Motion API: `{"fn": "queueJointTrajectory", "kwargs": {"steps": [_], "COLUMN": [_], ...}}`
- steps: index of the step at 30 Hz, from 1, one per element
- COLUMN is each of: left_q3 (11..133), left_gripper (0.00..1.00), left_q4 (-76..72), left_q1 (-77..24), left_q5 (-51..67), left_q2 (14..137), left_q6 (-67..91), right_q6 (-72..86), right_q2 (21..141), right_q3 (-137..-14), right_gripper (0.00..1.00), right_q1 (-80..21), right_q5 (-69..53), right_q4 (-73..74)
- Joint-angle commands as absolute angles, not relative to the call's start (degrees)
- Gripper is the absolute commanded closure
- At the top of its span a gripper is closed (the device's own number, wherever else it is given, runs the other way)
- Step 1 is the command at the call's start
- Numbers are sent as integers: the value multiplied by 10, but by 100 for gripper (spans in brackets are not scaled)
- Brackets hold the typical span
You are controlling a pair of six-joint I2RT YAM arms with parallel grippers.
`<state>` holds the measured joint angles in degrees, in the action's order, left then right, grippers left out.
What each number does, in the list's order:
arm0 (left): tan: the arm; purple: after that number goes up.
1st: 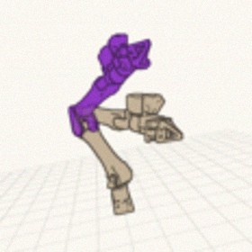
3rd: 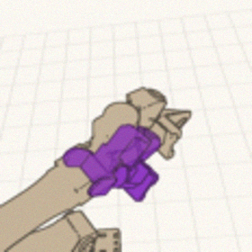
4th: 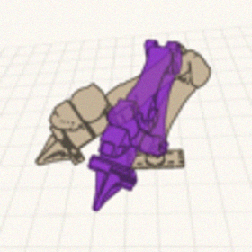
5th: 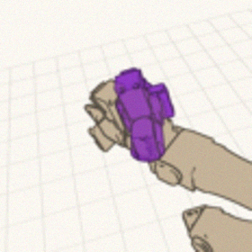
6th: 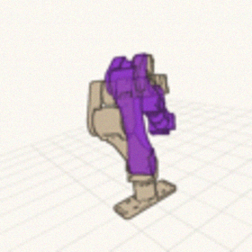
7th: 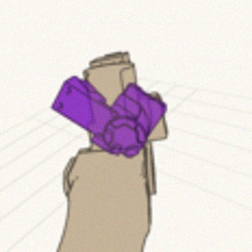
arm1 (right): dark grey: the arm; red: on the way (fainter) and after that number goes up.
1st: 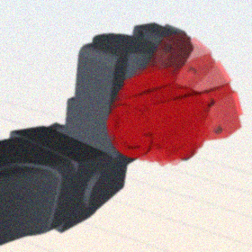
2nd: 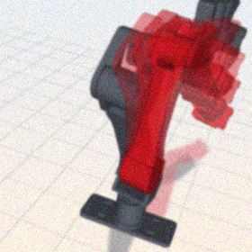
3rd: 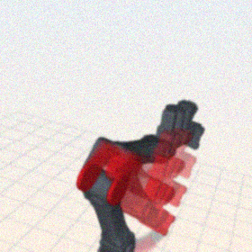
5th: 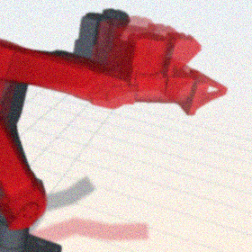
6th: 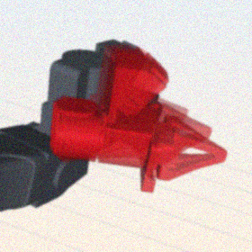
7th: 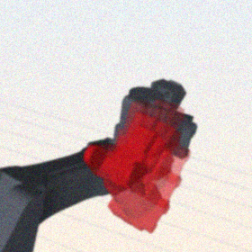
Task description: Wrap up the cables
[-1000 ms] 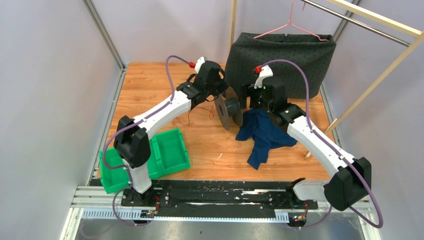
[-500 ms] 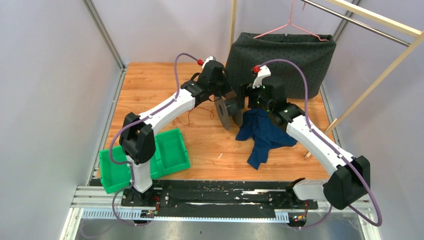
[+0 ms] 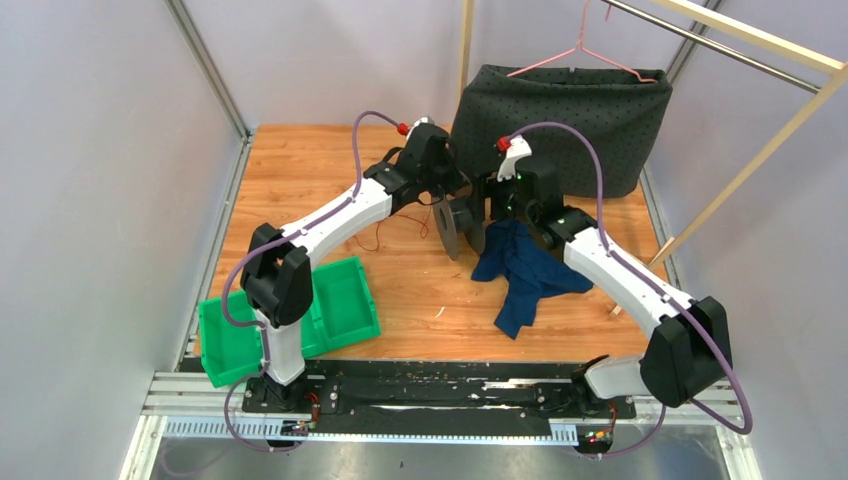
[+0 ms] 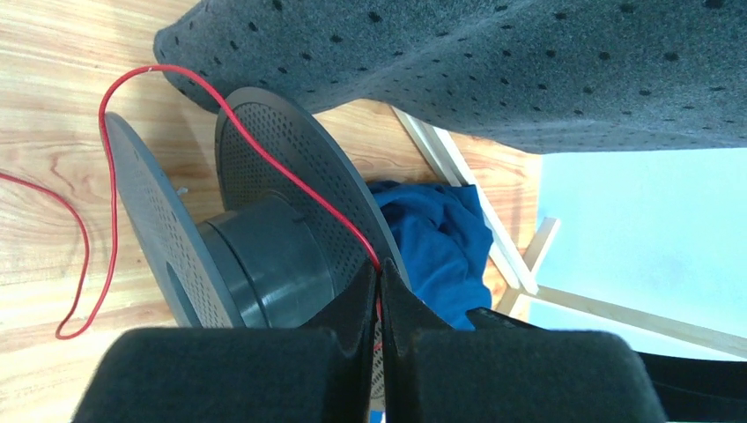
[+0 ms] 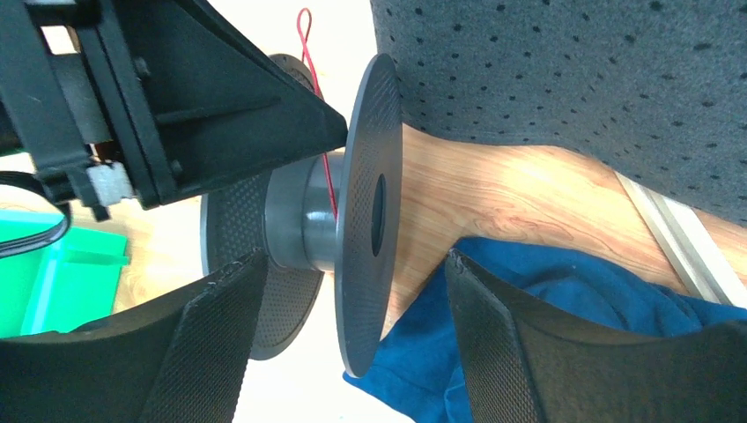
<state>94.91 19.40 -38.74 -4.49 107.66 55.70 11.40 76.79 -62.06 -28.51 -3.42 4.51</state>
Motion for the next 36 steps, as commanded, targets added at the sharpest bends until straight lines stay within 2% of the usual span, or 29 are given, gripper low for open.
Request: {"fn": "queueJointTrajectory", "kwargs": {"steps": [1,8,19,31,36], "left_q3": [948,962,960,964,963], "left_gripper": [100,100,100,100,100], "left_q4": [200,218,217,221,219], "left_q1": [-382,-380,-379,-373,-370], "left_q5": [-18,-16,-14,8,15], "left_q2": [1085,1094,1098,1105,1108], "left_q6": [583,586,588,594,600], "right_q6": [84,74,80,80,83], "right_q2": [773,780,818,830,836], "right_q3": [-596,-569,-577,-561,-560], "right_gripper": [25,32,44,68,71], "right_q1": [-301,-314,-342,-368,-372], "right_q5": [-2,36,90,156,162], "right_q4": [7,-48,-55,-76,-75]}}
